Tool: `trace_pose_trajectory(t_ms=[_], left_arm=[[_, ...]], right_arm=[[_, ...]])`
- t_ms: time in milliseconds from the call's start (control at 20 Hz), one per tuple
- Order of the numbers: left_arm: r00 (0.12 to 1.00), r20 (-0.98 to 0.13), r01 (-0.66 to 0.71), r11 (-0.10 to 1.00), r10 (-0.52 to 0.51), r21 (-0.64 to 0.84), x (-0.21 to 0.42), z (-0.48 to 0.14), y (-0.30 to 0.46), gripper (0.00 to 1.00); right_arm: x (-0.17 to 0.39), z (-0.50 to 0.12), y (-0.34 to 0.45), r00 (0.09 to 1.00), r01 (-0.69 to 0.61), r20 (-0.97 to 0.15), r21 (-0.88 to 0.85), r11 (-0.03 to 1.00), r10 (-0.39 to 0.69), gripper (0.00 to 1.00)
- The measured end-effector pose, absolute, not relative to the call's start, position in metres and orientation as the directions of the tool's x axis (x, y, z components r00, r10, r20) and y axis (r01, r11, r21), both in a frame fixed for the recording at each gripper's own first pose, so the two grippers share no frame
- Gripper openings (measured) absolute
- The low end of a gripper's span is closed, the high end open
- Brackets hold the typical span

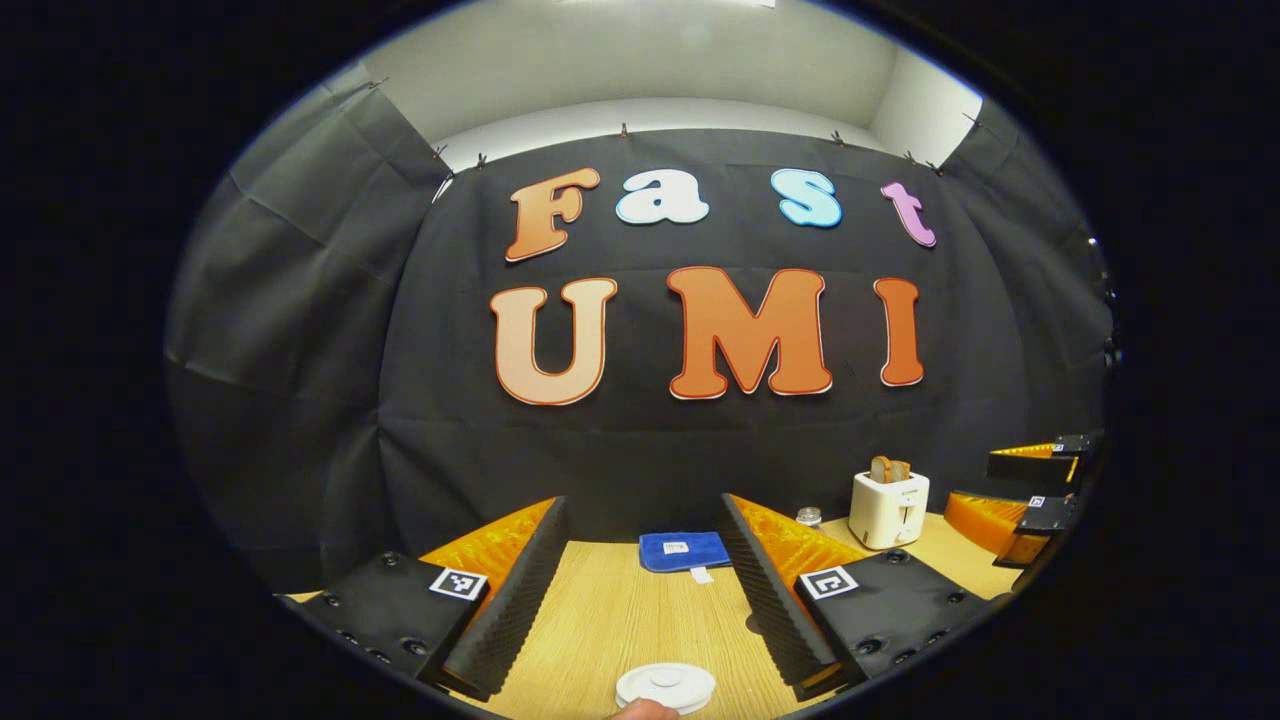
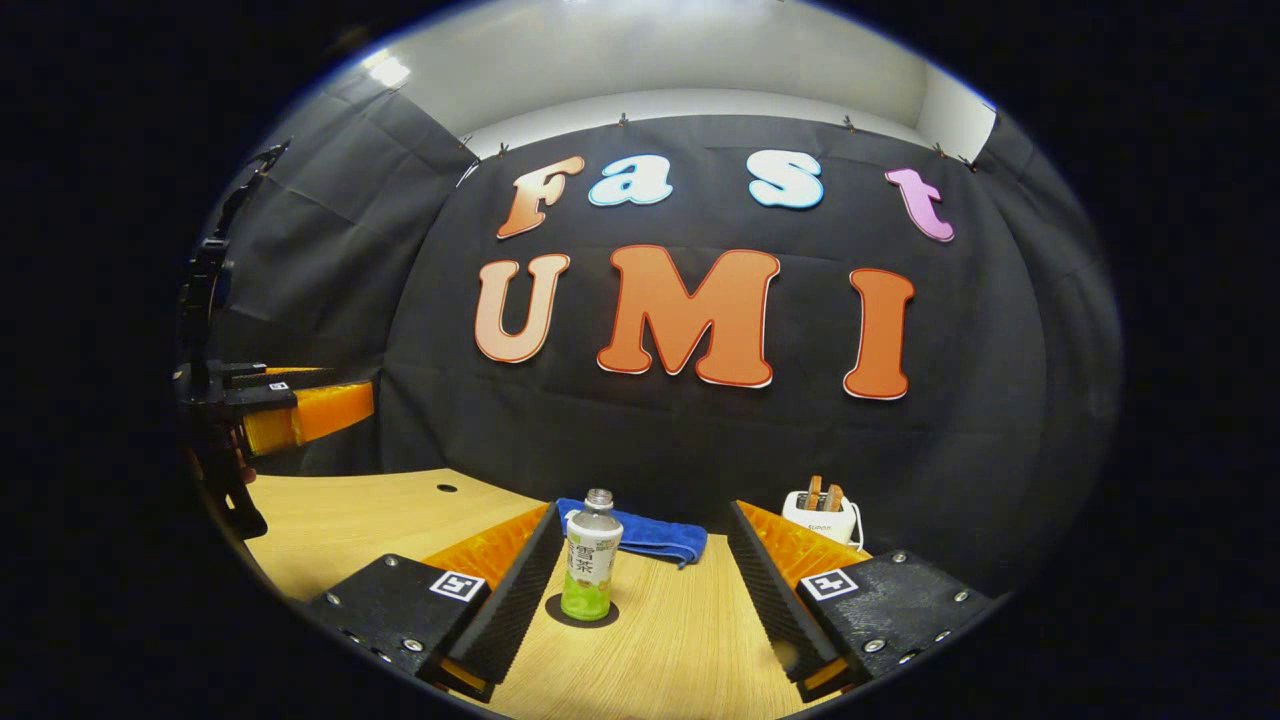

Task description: Open the teacup lid with one hand, grasp the water bottle and pour water into the teacup with the other hand; after pouring, place the water bottle on the coaster and then close the teacup lid.

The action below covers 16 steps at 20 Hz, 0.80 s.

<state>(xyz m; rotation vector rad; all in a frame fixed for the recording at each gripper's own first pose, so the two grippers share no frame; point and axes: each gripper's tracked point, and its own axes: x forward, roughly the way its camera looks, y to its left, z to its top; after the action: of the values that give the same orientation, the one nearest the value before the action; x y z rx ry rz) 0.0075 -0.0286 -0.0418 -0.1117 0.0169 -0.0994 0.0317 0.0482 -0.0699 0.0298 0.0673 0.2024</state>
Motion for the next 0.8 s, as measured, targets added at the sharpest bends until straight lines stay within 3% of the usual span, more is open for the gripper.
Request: trace_pose_trajectory(t_ms=[800], left_arm=[[0.994,-0.040,0.097,0.988,-0.103,-0.117,0.006,-0.060,-0.037,0.98]], right_arm=[[0.033,-0.066,0.038,0.982,-0.170,-0.072,0.037,0.985,0.173,0.99]])
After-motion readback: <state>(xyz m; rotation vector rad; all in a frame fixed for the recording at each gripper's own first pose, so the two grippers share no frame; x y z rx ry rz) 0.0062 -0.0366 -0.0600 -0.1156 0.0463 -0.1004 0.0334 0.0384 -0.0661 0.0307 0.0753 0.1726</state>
